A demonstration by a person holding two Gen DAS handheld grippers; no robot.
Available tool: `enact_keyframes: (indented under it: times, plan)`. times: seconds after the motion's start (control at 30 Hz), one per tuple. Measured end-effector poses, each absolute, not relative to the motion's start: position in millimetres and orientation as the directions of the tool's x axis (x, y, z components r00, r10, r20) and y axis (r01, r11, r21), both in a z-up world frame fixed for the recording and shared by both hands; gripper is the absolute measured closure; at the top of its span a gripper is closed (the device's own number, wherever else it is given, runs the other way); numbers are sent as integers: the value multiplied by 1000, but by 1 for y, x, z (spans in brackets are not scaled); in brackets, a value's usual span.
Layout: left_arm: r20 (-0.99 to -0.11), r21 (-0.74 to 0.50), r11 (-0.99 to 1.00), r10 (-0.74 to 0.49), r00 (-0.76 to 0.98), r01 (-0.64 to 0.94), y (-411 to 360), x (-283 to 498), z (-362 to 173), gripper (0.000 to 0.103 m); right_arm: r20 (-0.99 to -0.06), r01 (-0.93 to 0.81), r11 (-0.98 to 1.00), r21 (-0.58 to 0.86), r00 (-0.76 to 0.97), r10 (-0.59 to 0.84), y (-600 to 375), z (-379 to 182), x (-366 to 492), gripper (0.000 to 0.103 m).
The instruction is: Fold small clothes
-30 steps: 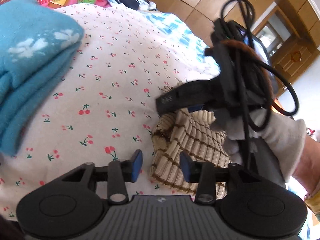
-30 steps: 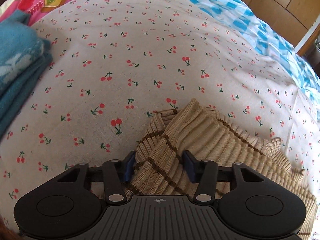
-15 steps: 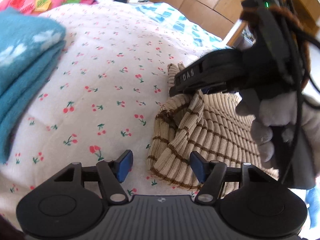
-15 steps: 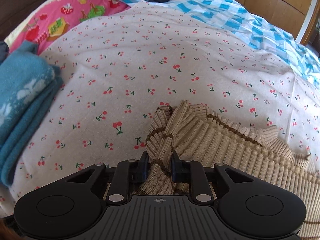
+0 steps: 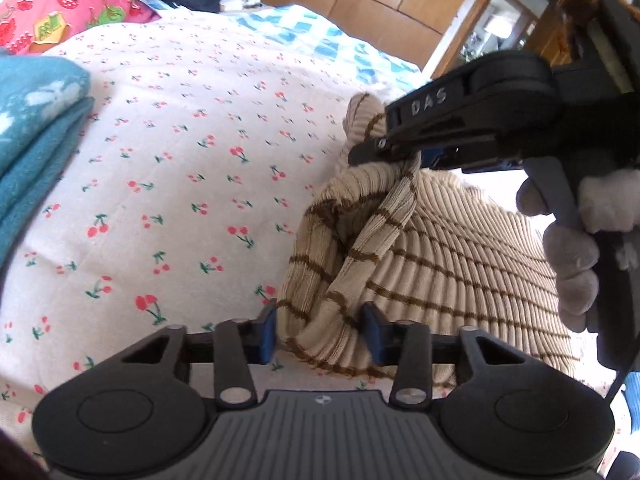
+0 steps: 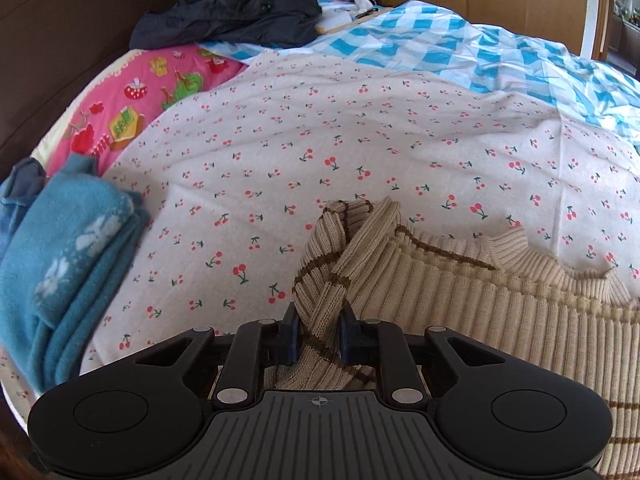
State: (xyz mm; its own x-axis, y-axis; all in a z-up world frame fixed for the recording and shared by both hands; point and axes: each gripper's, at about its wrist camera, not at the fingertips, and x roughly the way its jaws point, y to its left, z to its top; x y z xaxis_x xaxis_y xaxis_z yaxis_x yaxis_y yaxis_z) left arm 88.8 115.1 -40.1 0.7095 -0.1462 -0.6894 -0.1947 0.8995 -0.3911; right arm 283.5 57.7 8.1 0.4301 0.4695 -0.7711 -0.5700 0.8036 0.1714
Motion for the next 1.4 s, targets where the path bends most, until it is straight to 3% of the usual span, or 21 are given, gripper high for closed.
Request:
enact_keyframes:
  times: [0.1,0.3,0.57,0.9,1.13,1.4]
  plan:
    - [-685,-422,889,-182,706,-179,113,91,-38,79,-748,-551,804,224,431,504,39,13,284,86]
    - [-632,-456,884,-242,736,-100,82,91,-9,80,-666,-468,795,384,456,590,-29,27,288,86]
    - [-593,-406,898,-402,698,171,-20,112,31,80,-498,-291,735,613,580,645,-171,23,289,86]
    - [-721,-321,912,-411,558,256,-122,150,1,80,-516,-68,669,740,580,630,-271,-60,306,86]
    - [-729,-284,920,-389,562,269,-147,150,8,80,-460,-99,630,770,599,655,-286,-54,299,87]
    - [-758,-220,928,-357,546,301,-164,151,-5,80,-498,-50,642,765,585,640,-296,-69,302,87]
